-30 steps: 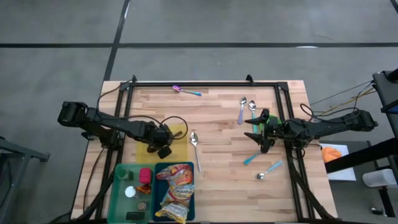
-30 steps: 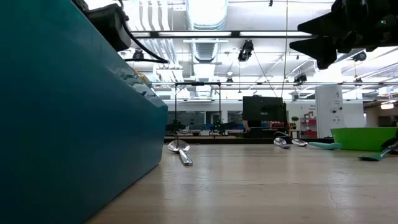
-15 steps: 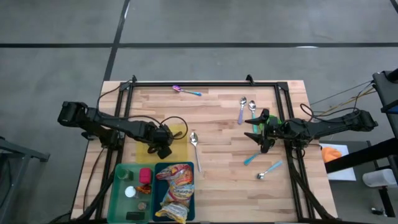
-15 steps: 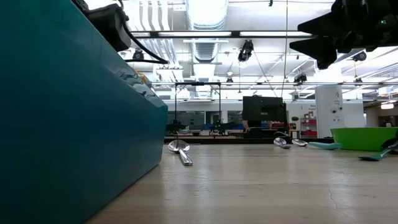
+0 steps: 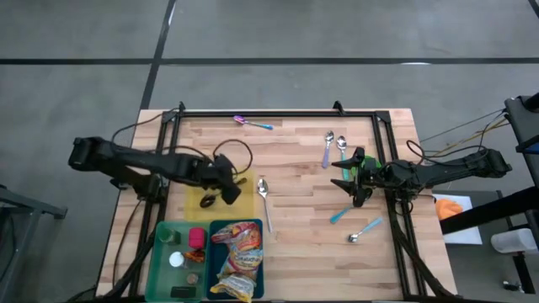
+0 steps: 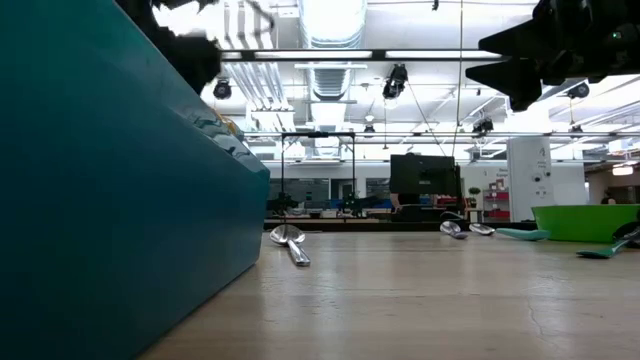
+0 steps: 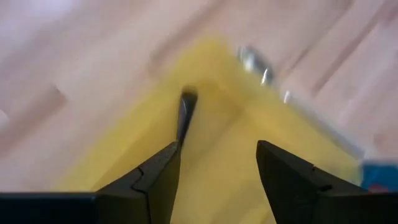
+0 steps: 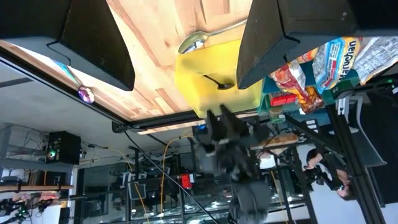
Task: Pick & Place Food Item
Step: Put the purple spoon into the yellow bin
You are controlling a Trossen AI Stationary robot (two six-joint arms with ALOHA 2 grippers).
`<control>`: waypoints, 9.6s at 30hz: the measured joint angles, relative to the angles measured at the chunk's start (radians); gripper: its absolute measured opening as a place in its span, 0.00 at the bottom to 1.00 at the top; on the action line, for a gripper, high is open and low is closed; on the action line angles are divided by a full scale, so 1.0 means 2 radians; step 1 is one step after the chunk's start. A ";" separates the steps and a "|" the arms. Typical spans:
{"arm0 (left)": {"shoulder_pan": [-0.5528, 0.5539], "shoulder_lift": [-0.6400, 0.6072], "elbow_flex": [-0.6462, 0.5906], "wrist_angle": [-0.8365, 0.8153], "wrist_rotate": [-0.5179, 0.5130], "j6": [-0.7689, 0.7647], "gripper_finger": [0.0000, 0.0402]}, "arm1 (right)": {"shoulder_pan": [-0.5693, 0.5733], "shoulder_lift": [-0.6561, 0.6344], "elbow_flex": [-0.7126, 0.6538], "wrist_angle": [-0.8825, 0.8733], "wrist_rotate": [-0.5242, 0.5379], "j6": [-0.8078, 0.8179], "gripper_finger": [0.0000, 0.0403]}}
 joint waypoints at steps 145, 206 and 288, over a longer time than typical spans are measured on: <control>0.265 0.239 -0.052 0.491 -0.143 0.037 0.53 | 0.000 0.000 0.000 0.000 0.000 0.000 0.70; 0.356 0.257 0.318 -0.006 0.071 0.087 0.53 | 0.000 0.000 0.000 0.000 0.000 0.000 0.70; 0.343 0.397 0.445 -0.038 0.167 0.001 0.53 | 0.000 0.000 0.000 0.000 0.000 0.000 0.70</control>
